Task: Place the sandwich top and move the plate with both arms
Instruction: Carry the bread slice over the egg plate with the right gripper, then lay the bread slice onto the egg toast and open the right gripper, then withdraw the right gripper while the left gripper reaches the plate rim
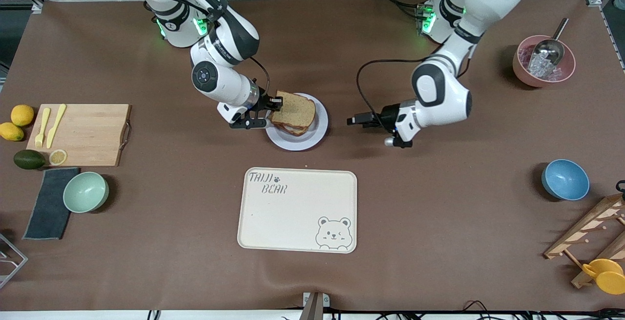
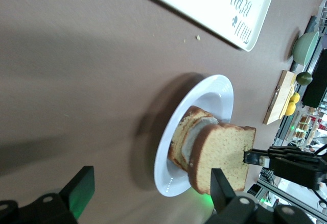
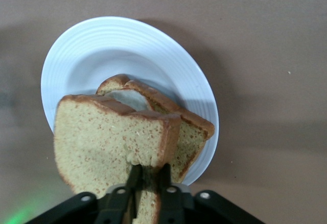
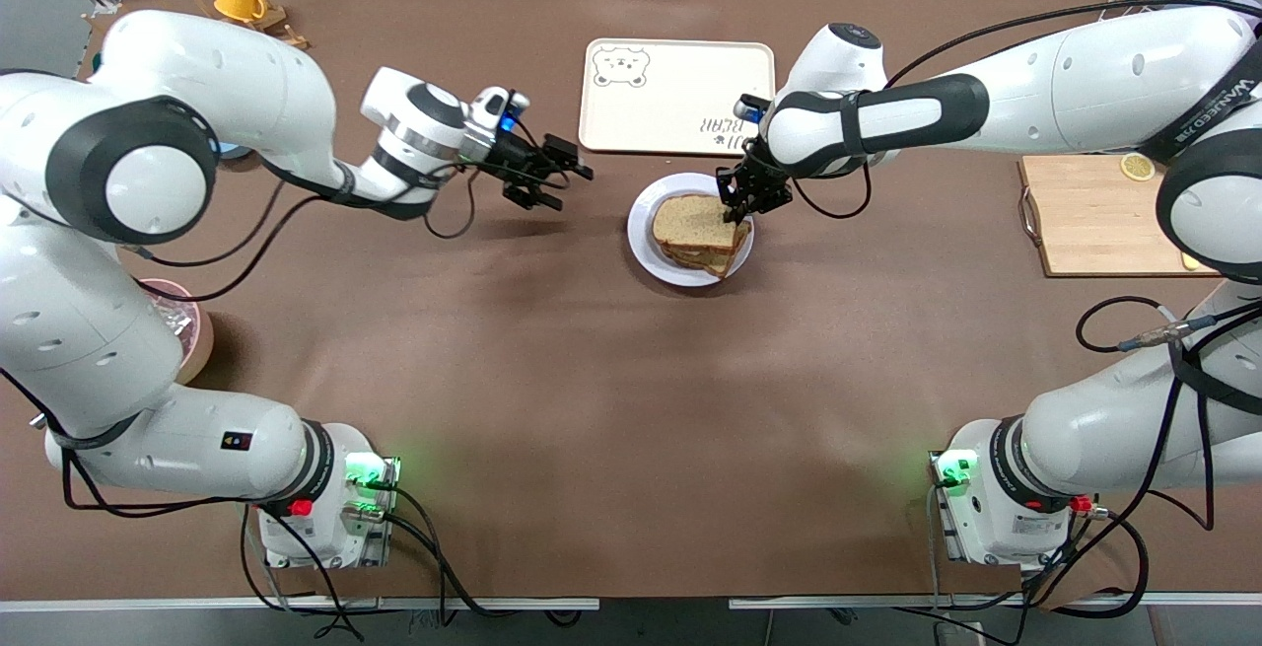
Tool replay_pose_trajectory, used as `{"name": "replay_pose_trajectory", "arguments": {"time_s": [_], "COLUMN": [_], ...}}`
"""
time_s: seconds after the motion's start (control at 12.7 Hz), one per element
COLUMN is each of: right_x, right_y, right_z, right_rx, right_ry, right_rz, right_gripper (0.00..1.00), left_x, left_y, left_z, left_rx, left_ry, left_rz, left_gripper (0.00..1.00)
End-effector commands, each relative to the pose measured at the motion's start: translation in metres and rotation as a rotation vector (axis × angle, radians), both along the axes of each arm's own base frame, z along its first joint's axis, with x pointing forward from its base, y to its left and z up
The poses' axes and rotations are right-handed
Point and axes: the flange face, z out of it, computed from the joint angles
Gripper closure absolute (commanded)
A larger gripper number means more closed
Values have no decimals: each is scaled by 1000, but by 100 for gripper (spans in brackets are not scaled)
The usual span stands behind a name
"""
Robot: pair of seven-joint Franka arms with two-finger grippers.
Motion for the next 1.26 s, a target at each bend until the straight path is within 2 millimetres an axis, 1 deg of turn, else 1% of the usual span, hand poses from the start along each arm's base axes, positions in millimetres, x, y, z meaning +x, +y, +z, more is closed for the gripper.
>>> {"name": "replay_pose_trajectory", "arguments": {"time_s": [0.0, 0.08, 0.16, 0.24, 0.32, 0.39, 0.47, 0.55, 0.63, 0.71, 0.79, 0.87, 0.95, 1.03, 1.1, 1.18], "right_x": [3, 5, 7, 11, 23, 33, 47, 62, 81, 100, 114, 128, 139, 152, 163, 169], "right_y": [-9, -11, -13, -16, -22, -31, -36, -48, -67, -83, -99, -119, -142, -169, -196, -219], "right_z": [5, 5, 5, 6, 15, 23, 37, 49, 62, 78, 91, 102, 110, 117, 122, 122], "right_rx": [-22, -22, -22, -20, -14, -17, -15, -24, -38, -75, -139, -188, -205, -207, -217, -247], "right_ry": [-8, -8, -8, -7, -15, 6, 30, 49, 66, 66, 54, 41, 34, 27, 5, -21], "right_rz": [-46, -52, -58, -65, -79, -89, -94, -109, -129, -119, -95, -86, -112, -155, -171, -140], "right_gripper": [40, 35, 20, 19, 18, 18, 18, 18, 14, 11, 8, 7, 6, 0, 0, 0], "left_x": [-4, -5, -6, -11, -17, -22, -25, -27, -32, -38, -42, -48, -52, -53, -54, -53], "left_y": [5, 4, 3, -4, -12, -16, -17, -17, -21, -29, -32, -39, -46, -49, -49, -51], "left_z": [-4, -4, -7, -9, -12, -16, -20, -25, -30, -31, -33, -35, -35, -40, -42, -43], "left_rx": [12, 13, 15, 16, 20, 25, 19, 9, 3, -5, -1, 1, 3, 12, 12, 8], "left_ry": [-7, -6, -2, 0, 0, -14, -21, -28, -19, -18, -17, -21, -22, -24, -26, -27], "left_rz": [24, 25, 32, 46, 64, 82, 92, 93, 101, 108, 131, 145, 158, 160, 161, 177], "left_gripper": [0, 0, 0, 0, 0, 0, 0, 0, 0, 0, 0, 0, 0, 0, 0, 0]}}
